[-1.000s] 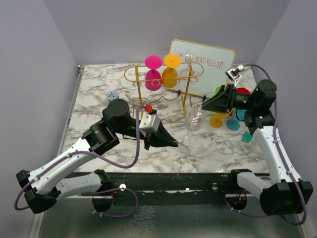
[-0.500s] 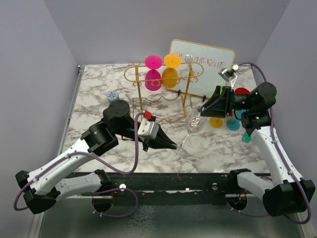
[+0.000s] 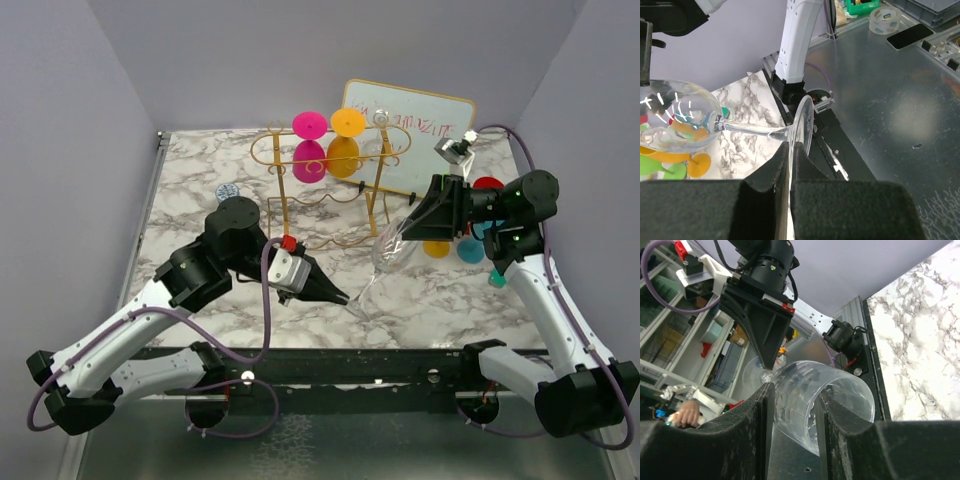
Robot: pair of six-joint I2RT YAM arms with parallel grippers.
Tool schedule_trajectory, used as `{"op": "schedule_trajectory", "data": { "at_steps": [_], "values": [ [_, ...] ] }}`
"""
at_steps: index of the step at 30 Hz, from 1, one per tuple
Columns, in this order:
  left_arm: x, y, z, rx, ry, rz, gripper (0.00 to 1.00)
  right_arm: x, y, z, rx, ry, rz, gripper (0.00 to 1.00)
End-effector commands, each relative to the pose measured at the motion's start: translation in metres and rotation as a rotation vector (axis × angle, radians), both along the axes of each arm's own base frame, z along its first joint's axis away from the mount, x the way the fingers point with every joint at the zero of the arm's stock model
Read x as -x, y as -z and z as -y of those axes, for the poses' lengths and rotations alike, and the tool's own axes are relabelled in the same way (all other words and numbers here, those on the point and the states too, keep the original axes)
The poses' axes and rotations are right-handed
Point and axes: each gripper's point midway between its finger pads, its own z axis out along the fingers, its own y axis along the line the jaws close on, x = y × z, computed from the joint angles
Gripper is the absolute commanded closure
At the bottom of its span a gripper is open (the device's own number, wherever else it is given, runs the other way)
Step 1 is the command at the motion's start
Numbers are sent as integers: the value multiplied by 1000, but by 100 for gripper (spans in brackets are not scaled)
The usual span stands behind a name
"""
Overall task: Take the wine glass off the wine glass rack
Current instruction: Place the wine glass at the center of the board.
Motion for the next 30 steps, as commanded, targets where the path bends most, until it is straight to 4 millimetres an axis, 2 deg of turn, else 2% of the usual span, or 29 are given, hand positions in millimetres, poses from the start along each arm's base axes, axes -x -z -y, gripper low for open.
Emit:
{"op": "schedule_trajectory", "data": {
  "at_steps": [1,5,10,19,20,22,24,25,30],
  "values": [
    [-26,-5,0,20,-39,94,100,17,-10,0,18,-83,36,63],
    [-44,-2,-7,20,-61,84,100,16,-9,-1,19,-86,29,71],
    [-59,7,-11,3,-72,48,100,12,-7,-2,20,-81,9,99],
    [-71,17,-8,-22,-94,21,100,8,-10,-3,17,-67,-25,100],
    [-71,18,-9,-22,-96,22,100,8,-10,-3,18,-68,-26,94],
    [-72,17,-10,-19,-99,28,100,10,-9,-3,20,-69,-37,69],
    [-73,16,-11,-15,-102,32,100,11,-8,-3,22,-71,-50,52],
    [-74,15,-11,-15,-106,35,100,12,-8,-3,23,-73,-54,47],
    [-76,15,-13,-8,-106,47,100,19,-9,-6,25,-94,-69,48]
  ]
}}
